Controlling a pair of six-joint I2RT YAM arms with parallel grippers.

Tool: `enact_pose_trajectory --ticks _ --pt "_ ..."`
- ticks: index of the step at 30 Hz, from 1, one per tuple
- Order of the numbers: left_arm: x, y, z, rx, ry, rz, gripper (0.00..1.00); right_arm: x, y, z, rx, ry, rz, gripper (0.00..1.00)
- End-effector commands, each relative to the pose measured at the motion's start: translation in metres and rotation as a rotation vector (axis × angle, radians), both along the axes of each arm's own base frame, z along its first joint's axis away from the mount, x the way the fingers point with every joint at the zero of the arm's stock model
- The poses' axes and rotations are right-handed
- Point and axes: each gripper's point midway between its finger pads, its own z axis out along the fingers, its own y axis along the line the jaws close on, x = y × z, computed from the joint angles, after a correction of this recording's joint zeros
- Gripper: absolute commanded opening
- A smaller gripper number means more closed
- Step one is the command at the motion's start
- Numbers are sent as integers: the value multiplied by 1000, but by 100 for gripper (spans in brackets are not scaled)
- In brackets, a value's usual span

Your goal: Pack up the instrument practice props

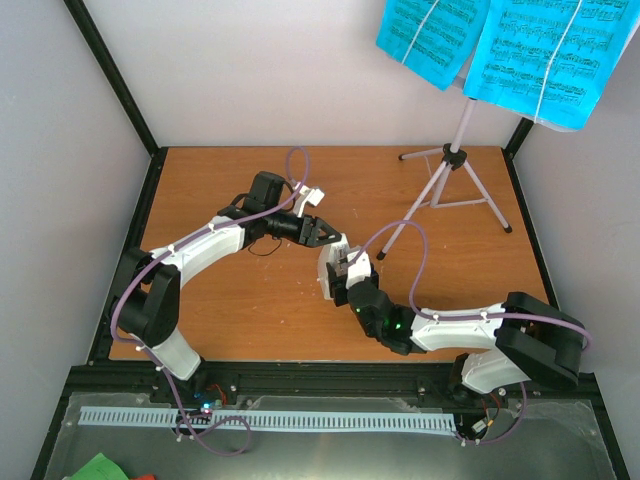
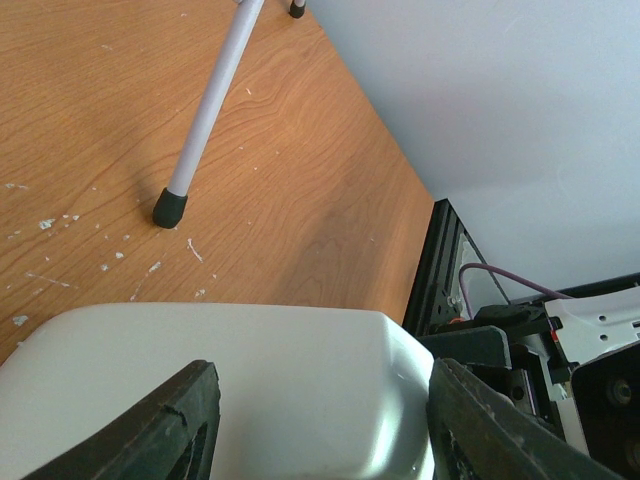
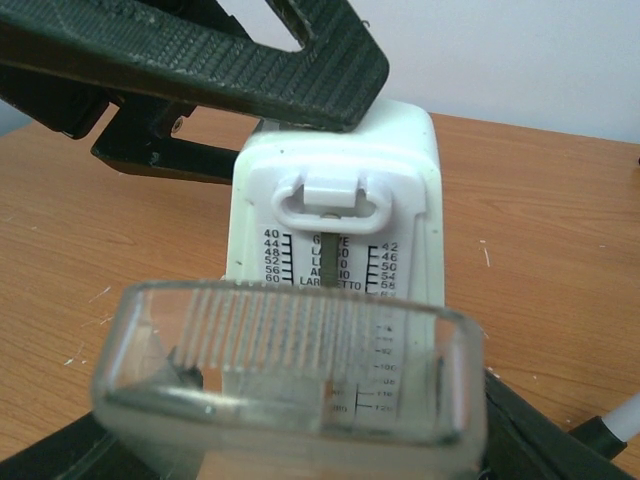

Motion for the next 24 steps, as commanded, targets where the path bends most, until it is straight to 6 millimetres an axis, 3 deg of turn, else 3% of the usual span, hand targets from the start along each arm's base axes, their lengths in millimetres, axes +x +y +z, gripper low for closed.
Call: enact_pose_trajectory --ticks 1,9,24 --pt "-4 3 -23 65 43 8 58 0 -14 -17 -50 22 -24 51" --pt "-4 3 -26 69 48 7 58 1 0 -24 -74 37 25 51" --pt "-5 2 -22 61 45 2 58 2 4 -29 -78 66 23 53"
